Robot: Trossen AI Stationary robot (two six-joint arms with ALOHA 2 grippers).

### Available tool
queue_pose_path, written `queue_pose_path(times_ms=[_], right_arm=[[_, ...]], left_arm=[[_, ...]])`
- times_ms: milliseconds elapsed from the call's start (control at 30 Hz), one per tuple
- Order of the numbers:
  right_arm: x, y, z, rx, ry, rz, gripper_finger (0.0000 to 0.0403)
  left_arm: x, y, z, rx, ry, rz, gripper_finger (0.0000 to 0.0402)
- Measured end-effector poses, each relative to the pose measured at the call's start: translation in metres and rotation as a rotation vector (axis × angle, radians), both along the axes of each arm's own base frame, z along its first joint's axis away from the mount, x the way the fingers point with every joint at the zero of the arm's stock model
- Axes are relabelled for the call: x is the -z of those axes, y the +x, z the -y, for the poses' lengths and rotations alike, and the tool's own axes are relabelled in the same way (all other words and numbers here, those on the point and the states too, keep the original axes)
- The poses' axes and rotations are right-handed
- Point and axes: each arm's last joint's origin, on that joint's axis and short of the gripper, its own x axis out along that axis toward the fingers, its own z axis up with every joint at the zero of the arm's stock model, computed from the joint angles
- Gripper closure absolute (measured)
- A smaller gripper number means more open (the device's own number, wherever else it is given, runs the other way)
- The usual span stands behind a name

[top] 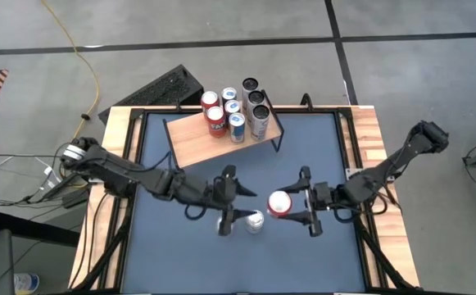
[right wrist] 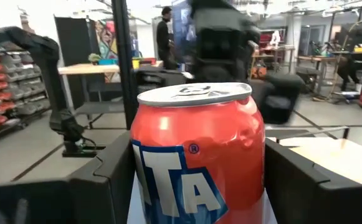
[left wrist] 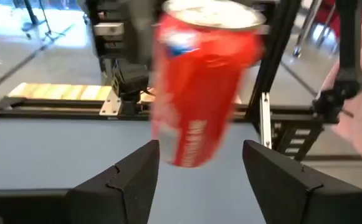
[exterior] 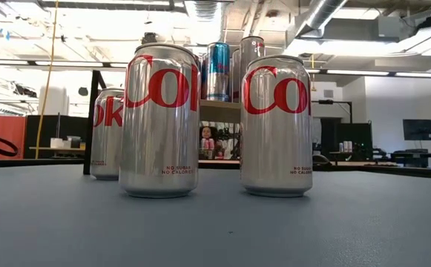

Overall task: Place canned beverage on shelf
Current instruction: Put the red soda can on the shelf aligned with the other red soda cans

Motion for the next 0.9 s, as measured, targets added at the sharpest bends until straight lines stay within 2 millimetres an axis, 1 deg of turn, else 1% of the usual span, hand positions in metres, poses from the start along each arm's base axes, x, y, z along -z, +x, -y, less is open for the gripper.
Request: queue_pose_path(times_ms=[133,233,333,500,667,767,900], right_arm=[[0.0,-0.002,-0.003,-0.014,-0.015,0.006,0.0132],[-0.002,-0.003,-0.004,-0.016,-0.023,0.025,0.0132],[-0.005,-0.003,-0.004,-0.01,-0.045,0.056,0.0132],[-0.01,-0.003,-0.001,0.011,-0.056,0.104,0.0132],[-0.009,-0.001,-0.001,0.014,-0.055,0.099,0.0132],[-0.005,0.003,-0.004,0.013,-0.062,0.086,0.0132],[0.0,0.009,-0.007,0.016,-0.072,0.084,0.0132]], left_arm=[[0.003,0.007,-0.009,-0.003,-0.041,0.009,0.0137],[0.009,0.014,-0.01,-0.025,-0.042,0.019,0.0107],[0.015,0.019,-0.01,-0.02,-0.057,0.02,0.0088],[0.02,0.025,-0.008,-0.008,-0.094,0.036,0.0081],[0.013,0.026,-0.008,-0.005,-0.086,0.102,0.0081],[0.011,0.026,-0.01,0.006,-0.095,0.122,0.0081],[0.02,0.033,-0.015,-0.001,-0.131,0.093,0.0081]])
